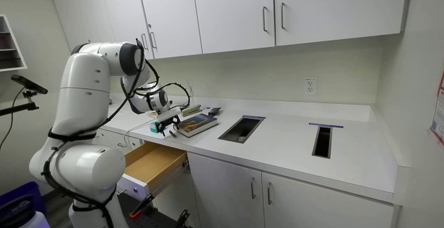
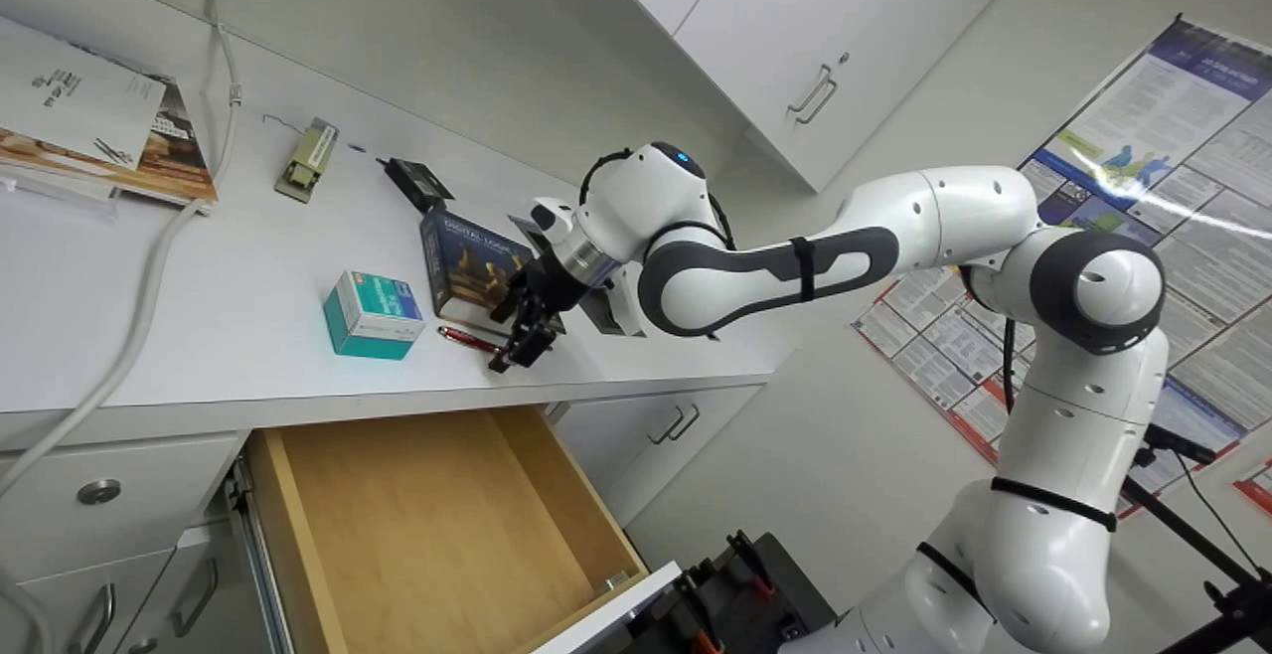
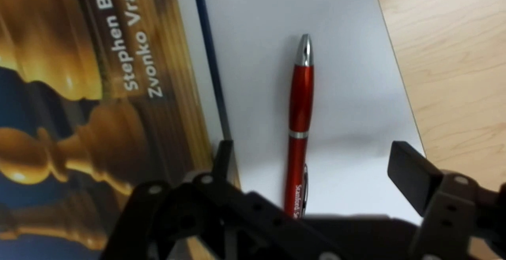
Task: Open the first drawer from the right and then put the pen inside it
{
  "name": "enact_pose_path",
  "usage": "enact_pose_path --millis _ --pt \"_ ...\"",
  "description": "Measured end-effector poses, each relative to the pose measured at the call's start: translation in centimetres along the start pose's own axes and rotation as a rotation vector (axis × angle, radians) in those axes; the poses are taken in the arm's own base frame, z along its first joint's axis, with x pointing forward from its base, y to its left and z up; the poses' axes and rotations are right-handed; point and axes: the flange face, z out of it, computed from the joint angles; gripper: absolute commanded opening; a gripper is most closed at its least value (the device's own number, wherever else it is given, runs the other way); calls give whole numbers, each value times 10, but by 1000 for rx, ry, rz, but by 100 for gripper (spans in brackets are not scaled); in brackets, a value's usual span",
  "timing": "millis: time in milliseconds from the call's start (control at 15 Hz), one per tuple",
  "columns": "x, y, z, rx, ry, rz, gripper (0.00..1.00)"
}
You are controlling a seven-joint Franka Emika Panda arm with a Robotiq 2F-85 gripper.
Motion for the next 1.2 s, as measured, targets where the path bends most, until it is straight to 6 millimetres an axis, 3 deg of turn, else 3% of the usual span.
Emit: enact_pose_path --millis 467,533,600,1000,1067,1200 --pt "3 7 11 46 16 66 100" --pt "4 8 11 48 18 70 75" --pt "4 9 11 51 19 74 74" --pt "7 16 7 47 32 88 28" --pt "7 16 7 46 33 89 68" --pt "8 15 8 47 27 86 65"
